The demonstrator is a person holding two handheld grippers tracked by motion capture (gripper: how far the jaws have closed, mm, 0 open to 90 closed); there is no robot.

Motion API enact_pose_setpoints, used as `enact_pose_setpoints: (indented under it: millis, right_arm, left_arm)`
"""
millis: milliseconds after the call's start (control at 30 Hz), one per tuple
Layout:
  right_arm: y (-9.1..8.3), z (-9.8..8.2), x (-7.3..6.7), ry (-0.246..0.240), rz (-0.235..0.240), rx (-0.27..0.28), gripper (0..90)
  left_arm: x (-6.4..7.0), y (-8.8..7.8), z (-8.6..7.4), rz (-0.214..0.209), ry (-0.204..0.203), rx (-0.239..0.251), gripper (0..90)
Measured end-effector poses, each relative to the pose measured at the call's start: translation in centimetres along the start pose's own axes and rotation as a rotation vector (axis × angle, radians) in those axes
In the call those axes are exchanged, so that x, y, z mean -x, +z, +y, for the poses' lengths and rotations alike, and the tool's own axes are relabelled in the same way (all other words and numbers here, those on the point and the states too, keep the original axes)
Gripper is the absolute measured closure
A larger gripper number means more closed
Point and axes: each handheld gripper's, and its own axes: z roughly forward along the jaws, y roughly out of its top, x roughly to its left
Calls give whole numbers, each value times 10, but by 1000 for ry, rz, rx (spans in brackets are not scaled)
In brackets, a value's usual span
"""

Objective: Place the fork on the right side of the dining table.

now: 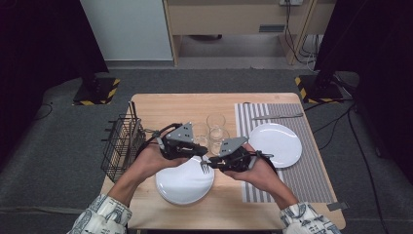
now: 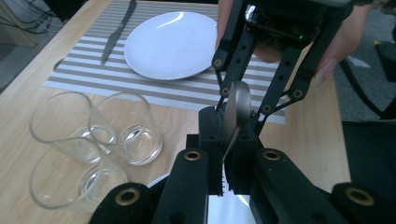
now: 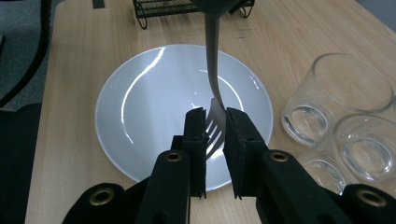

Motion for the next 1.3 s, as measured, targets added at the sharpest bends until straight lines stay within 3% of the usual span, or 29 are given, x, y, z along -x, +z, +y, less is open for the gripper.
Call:
enact_pose_setpoints:
  millis: [567,867,1200,1300]
  right_arm:
    - [12,11,-5,-55,55,26,789]
    - [16,13,-9,-73,73,40,847]
    - [18,10,-10,-72,67,56,869]
    - [18,8,-9,-56,79,64,872]
  left_arm:
    - [4,3,-2,-44,21,-20,862]
    - [6,5,-2,-78,31,-30,862]
    - [4,6,-4,-74,20,-29,851]
    - [4,7,-5,-57,13,-23,791]
